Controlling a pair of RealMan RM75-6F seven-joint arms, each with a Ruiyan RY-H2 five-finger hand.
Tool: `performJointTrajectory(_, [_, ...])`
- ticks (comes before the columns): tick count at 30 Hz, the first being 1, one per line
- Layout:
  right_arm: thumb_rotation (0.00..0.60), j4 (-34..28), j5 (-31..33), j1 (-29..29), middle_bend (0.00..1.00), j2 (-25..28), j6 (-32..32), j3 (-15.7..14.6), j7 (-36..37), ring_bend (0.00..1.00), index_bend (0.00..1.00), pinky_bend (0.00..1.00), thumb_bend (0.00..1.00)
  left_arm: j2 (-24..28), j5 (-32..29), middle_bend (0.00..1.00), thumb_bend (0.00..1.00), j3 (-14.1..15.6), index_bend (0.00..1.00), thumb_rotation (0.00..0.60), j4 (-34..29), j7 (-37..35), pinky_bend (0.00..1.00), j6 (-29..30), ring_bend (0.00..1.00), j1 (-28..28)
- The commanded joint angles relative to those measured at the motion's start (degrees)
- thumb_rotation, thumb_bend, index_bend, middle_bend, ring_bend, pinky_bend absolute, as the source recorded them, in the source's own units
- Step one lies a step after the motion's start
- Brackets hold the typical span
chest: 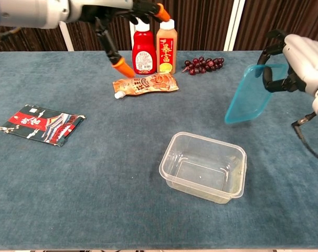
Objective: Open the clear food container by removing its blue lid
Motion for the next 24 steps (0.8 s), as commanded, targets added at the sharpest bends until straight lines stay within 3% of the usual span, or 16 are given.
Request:
performJointTrajectory(1, [0.600, 0.5, 1.8, 1.0, 0.06, 0.8, -1.0, 0.9, -2.2, 0.00, 0.48, 0.00, 0.70, 1.4, 1.1, 0.00, 0.00, 0.3, 0.00, 0.600, -1.2, -0.7, 0.05, 1.0, 0.00, 1.5])
performJointTrajectory(4, [0.600, 0.3, 4.7, 2.1, 0.00, 0.9, -3.2, 1.6, -4.5, 0.00, 0.16, 0.00, 0.64, 2.7, 2.3, 0.00, 0.00, 0.6, 0.00, 0.600, -2.6, -1.4, 0.05, 2.3, 0.00, 3.3])
performJointTrajectory(5, [0.600, 0.4, 5.3, 2.4, 0.00, 0.7, -3.5, 1.6, -5.3, 0.00, 0.05, 0.00, 0.56, 3.0, 2.5, 0.00, 0.00, 0.6, 0.00, 0.600, -2.9, -1.6, 0.05, 2.6, 0.00, 3.7])
performJointTrajectory(6, [0.600, 0.7, 6.0, 2.7, 0.00, 0.5, -3.9, 1.7, -6.3, 0.00, 0.01, 0.00, 0.50, 3.3, 2.8, 0.00, 0.00, 0.7, 0.00, 0.600, -3.2, -1.7, 0.05, 2.8, 0.00, 4.1])
performJointTrajectory(8, [0.600, 1.0, 7.8, 3.8, 0.00, -0.3, -4.7, 2.0, -8.9, 0.00, 0.00, 0.00, 0.36, 4.1, 3.6, 0.00, 0.00, 1.1, 0.00, 0.600, -4.0, -1.9, 0.05, 3.6, 0.00, 5.2])
performJointTrajectory(11, [0.600, 1.5, 9.9, 5.2, 0.00, -1.5, -4.9, 3.0, -11.1, 0.00, 0.00, 0.00, 0.28, 5.5, 4.9, 0.00, 0.00, 2.1, 0.00, 0.600, -5.1, -1.6, 0.05, 4.1, 0.00, 6.8])
performJointTrajectory(18, [0.600, -1.0, 10.1, 4.4, 0.00, 0.3, -3.1, 1.7, -11.3, 0.00, 0.00, 0.00, 0.28, 8.1, 8.4, 0.00, 0.00, 4.2, 0.00, 0.600, -7.7, -1.0, 0.05, 6.9, 0.00, 11.0])
performJointTrajectory(24, [0.600, -8.9, 8.2, -0.5, 0.00, 9.3, -2.2, -2.6, -9.1, 0.00, 0.00, 0.00, 0.25, 10.8, 11.7, 0.00, 0.00, 7.1, 0.00, 0.600, -11.5, 2.2, 0.05, 14.3, 0.00, 17.5])
